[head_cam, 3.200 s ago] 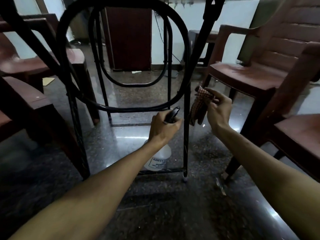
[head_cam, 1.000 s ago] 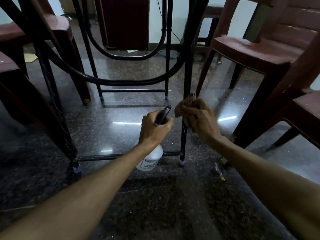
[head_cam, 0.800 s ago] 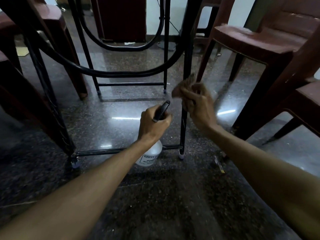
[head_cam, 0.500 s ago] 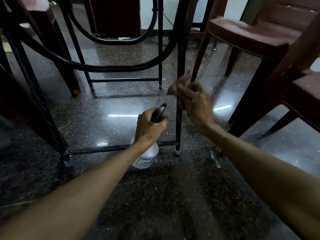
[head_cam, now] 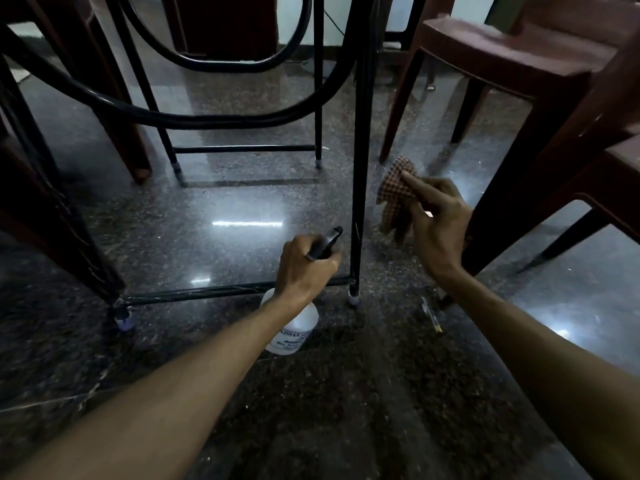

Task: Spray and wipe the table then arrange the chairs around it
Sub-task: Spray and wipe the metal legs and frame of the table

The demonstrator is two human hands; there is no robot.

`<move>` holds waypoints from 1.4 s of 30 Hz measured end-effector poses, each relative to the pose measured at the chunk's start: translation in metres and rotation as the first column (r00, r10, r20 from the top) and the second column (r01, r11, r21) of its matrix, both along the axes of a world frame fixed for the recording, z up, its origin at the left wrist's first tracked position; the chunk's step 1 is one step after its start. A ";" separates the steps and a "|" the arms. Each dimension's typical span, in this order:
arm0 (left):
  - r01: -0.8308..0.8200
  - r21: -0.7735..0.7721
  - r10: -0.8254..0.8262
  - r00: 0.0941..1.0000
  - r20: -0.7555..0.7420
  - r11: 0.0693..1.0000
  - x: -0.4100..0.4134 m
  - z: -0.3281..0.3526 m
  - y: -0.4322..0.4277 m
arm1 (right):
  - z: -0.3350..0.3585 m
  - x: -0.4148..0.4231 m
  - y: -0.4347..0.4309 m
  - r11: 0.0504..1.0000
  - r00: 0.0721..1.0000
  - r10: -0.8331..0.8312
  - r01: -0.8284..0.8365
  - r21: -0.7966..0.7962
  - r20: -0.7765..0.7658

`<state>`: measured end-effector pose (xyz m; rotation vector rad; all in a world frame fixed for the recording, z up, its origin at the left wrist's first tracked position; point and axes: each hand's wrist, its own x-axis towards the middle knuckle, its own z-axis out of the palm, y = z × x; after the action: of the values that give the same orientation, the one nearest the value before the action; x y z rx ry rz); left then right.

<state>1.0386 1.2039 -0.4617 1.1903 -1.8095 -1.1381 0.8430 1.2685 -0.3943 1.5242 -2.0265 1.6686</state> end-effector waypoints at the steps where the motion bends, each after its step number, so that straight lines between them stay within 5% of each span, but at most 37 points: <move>1: 0.001 -0.002 -0.001 1.000 -0.005 1.000 0.001 -0.002 0.000 | 0.001 0.006 -0.005 1.000 0.999 0.026 -0.026 -0.009 -0.042; 7: -0.023 -0.104 0.024 1.000 0.011 0.994 0.012 -0.011 0.005 | -0.065 0.023 -0.014 0.909 0.916 0.283 -0.161 0.385 -0.285; 11: -0.056 -0.116 0.058 0.998 0.012 0.992 0.018 -0.018 -0.001 | -0.064 0.024 -0.021 0.937 0.910 0.217 -0.093 0.336 -0.353; 14: -0.058 -0.091 0.059 0.998 0.008 0.994 0.020 -0.021 0.003 | -0.072 0.042 -0.012 0.919 0.969 0.239 -0.206 0.336 -0.059; 18: -0.041 -0.064 0.041 0.999 -0.008 0.997 0.025 -0.024 0.007 | -0.109 0.036 0.016 0.789 0.976 0.216 -0.164 0.592 -0.018; 22: -0.049 -0.064 0.049 0.999 -0.002 0.997 0.023 -0.032 0.003 | -0.114 0.023 0.004 0.939 1.000 0.009 0.002 0.344 -0.030; 27: -0.016 -0.014 0.017 0.998 0.054 1.000 0.018 -0.047 0.017 | -0.153 0.007 0.039 0.856 0.984 0.112 -0.166 0.489 0.139; 31: -0.029 0.088 0.022 0.996 0.086 0.996 0.018 -0.068 0.022 | -0.152 -0.002 0.039 0.929 0.968 -0.056 -0.039 0.369 0.244; 36: 0.002 0.138 -0.026 0.984 0.174 0.990 0.015 -0.076 0.031 | -0.131 0.017 0.024 0.974 0.977 -0.050 0.002 0.225 0.209; 42: -0.007 0.144 -0.013 0.990 0.138 0.990 0.036 -0.082 0.029 | -0.164 0.050 0.017 0.874 0.992 0.044 -0.093 0.476 0.114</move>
<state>1.0744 1.2333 -0.5438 1.3811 -1.8579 -1.2321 0.8934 1.2859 -0.5582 1.6906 -2.6196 1.3416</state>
